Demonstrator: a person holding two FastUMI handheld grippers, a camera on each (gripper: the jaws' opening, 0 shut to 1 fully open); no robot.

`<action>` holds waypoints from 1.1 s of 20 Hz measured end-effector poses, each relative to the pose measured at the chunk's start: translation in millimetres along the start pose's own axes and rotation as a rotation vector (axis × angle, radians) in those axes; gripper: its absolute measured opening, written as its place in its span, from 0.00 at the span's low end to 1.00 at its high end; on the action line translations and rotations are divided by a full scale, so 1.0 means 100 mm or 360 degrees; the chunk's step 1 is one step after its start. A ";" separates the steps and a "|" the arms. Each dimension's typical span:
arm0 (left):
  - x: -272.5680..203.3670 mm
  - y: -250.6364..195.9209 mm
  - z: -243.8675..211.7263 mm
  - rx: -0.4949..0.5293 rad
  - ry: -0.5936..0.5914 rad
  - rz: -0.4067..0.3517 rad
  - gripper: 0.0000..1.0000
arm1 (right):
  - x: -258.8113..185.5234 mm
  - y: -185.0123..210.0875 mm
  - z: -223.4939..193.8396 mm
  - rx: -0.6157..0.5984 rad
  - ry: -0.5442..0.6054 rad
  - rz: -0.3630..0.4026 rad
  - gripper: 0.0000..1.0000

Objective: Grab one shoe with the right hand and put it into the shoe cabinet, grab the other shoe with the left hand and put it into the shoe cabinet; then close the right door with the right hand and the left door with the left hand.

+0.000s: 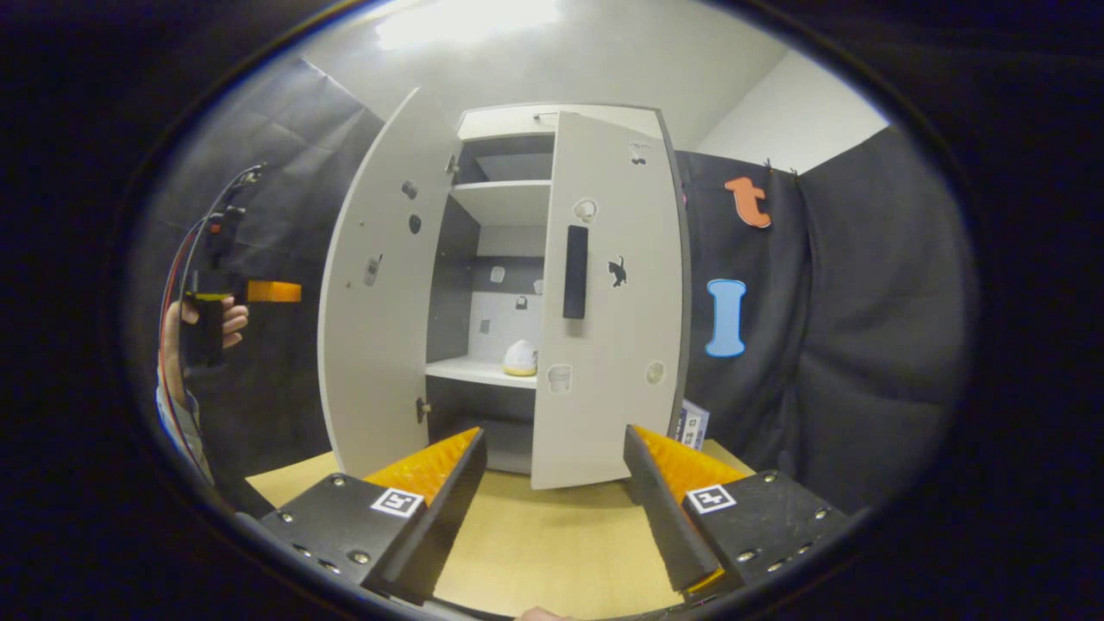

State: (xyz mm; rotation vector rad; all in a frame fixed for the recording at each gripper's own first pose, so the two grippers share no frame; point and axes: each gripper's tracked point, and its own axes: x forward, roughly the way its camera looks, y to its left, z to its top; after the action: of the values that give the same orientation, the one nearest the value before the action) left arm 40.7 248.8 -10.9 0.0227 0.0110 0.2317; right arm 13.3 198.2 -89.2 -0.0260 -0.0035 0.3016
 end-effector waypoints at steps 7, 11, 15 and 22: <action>0.28 -0.37 0.16 0.0068 0.0027 -0.0056 0.95 | -0.13 -0.27 -0.12 -0.0025 -0.0024 -0.0061 0.95; 0.29 -0.38 0.20 0.0126 0.0051 0.0039 0.87 | -0.21 -0.49 -0.20 0.0027 -0.0009 -0.0095 0.94; 0.26 -0.53 0.21 0.0102 0.0092 0.0018 0.86 | -0.24 -0.61 -0.21 0.0060 -0.0025 -0.0109 0.95; 0.22 -0.89 0.21 0.0141 0.0088 0.0001 0.85 | -0.36 -0.70 -0.23 0.0062 -0.0055 -0.0121 0.95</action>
State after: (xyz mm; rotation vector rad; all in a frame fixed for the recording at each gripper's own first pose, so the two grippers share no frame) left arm 82.6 167.1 7.6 0.1045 0.0760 0.2324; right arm -0.5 119.9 -110.3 0.0182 -0.0327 0.2263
